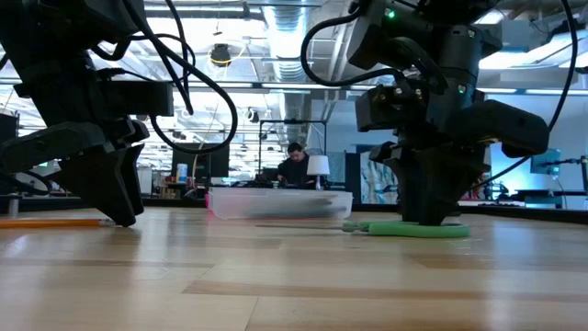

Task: Pick & place school supplies into a supply box
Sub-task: Put the green scissor into the pink supply box

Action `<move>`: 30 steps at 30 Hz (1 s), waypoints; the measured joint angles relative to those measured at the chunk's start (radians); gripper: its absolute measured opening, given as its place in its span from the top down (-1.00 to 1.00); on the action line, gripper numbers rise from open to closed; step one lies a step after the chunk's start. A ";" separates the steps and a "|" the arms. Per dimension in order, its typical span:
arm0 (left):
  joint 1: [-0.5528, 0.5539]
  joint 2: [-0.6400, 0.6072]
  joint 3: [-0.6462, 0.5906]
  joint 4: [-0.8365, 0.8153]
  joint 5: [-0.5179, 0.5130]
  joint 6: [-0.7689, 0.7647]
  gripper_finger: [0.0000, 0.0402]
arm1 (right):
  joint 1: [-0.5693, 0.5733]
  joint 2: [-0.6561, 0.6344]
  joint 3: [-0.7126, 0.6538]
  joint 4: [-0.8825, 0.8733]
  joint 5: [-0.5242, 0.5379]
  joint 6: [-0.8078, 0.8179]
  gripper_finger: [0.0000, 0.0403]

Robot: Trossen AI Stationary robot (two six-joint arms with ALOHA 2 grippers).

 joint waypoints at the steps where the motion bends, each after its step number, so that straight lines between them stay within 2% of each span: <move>1: 0.000 0.000 0.000 0.000 0.000 0.000 0.16 | 0.000 0.000 0.000 -0.001 0.001 0.000 0.51; 8: 0.000 0.000 0.000 0.000 0.000 0.000 0.16 | 0.000 0.000 0.001 -0.005 0.005 -0.007 0.61; 30: 0.000 0.000 0.000 0.000 0.000 0.000 0.16 | 0.000 0.005 0.037 -0.041 0.029 -0.019 0.61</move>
